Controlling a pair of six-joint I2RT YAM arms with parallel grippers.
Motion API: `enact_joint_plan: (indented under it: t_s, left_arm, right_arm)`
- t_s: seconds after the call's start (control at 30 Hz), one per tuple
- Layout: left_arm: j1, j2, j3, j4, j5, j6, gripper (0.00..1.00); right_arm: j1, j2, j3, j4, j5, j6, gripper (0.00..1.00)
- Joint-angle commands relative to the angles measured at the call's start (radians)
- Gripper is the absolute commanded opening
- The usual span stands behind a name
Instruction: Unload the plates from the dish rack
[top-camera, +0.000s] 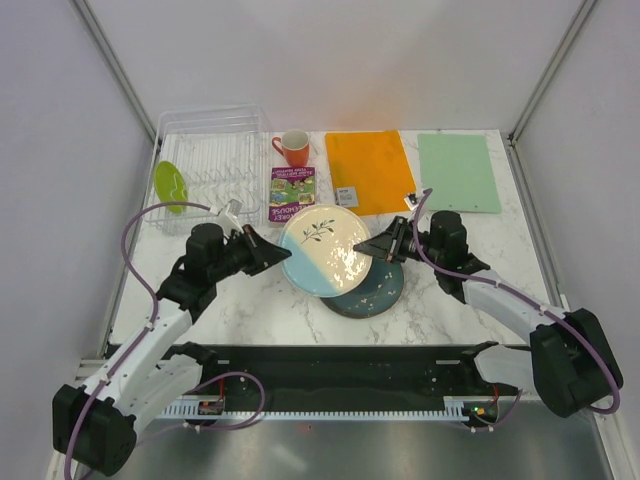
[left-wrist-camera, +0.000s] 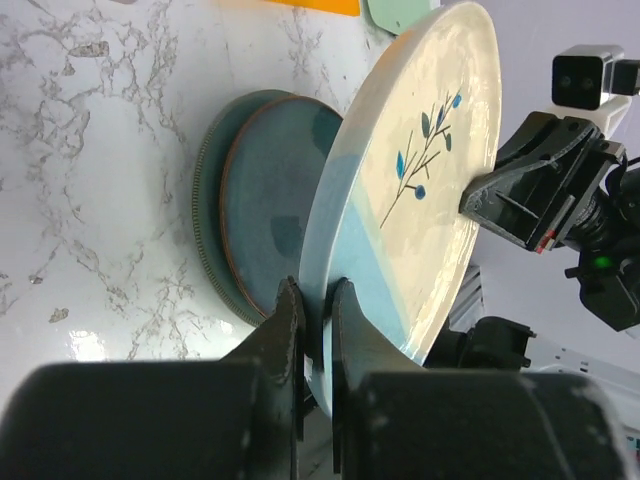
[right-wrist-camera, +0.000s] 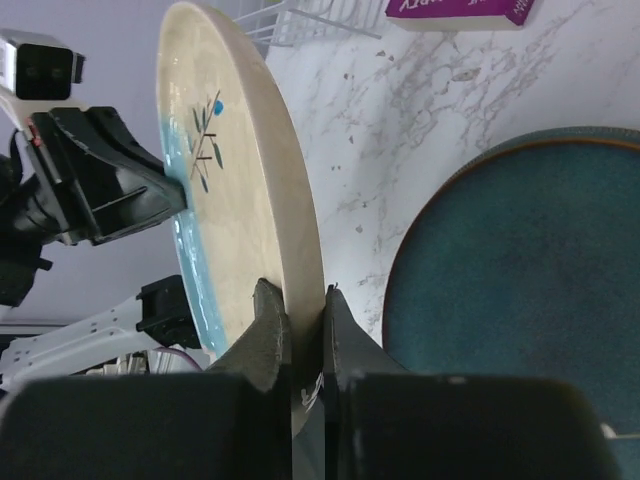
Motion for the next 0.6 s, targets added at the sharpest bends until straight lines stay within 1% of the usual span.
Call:
enact_joint_plan:
  t_s: [0.0,0.03,0.07,0.1,0.13,0.17,0.2,0.23,0.27,0.3,0.33,0.37,0.47,0.57]
  left_arm:
    - [-0.021,-0.011,0.008,0.195,0.056,-0.073,0.02]
    - [-0.022,-0.010,0.002,0.198,0.053,-0.069,0.11]
    - [-0.021,-0.008,-0.013,0.198,0.047,-0.047,0.24]
    - [-0.021,-0.008,-0.021,0.198,0.021,-0.030,0.35]
    - [-0.021,-0.002,-0.025,0.163,0.002,-0.014,0.49]
    - [-0.021,0.001,-0.025,0.140,-0.019,0.040,0.55]
    - [-0.021,0.002,-0.024,0.101,-0.072,0.065,0.62]
    - [-0.021,0.005,-0.019,0.062,-0.106,0.086,0.74]
    - [-0.022,0.002,-0.010,-0.001,-0.142,0.135,0.77]
    - [-0.021,-0.001,-0.006,-0.034,-0.207,0.158,0.79]
    - [-0.021,-0.017,0.001,-0.061,-0.240,0.193,0.82]
    - [-0.021,-0.028,0.008,-0.104,-0.302,0.206,0.82]
    - [-0.021,-0.096,0.013,-0.138,-0.370,0.232,0.84]
    - [-0.021,-0.157,0.013,-0.150,-0.390,0.241,0.85]
  right_arm:
    - [0.023,-0.006,-0.006,0.069,-0.004,-0.028,0.00]
    - [0.023,-0.018,-0.006,0.062,-0.001,-0.028,0.00]
    - [0.023,-0.027,-0.006,0.051,0.004,-0.028,0.00]
    - [0.023,-0.040,-0.005,0.031,0.017,-0.038,0.00]
    - [0.023,-0.076,-0.002,-0.036,0.040,-0.050,0.00]
    - [0.023,-0.098,0.009,-0.079,0.106,-0.064,0.00]
    - [0.021,-0.122,0.017,-0.128,0.142,-0.111,0.00]
    - [0.021,-0.170,0.024,-0.175,0.187,-0.127,0.00]
    - [0.021,-0.193,0.034,-0.249,0.217,-0.142,0.00]
    - [0.018,-0.211,0.037,-0.277,0.260,-0.164,0.00]
    - [0.007,-0.242,0.038,-0.314,0.271,-0.170,0.00]
    - [0.003,-0.254,0.038,-0.331,0.283,-0.173,0.00]
    - [-0.017,-0.285,0.032,-0.387,0.332,-0.184,0.00]
    - [-0.051,-0.281,0.022,-0.406,0.323,-0.184,0.00]
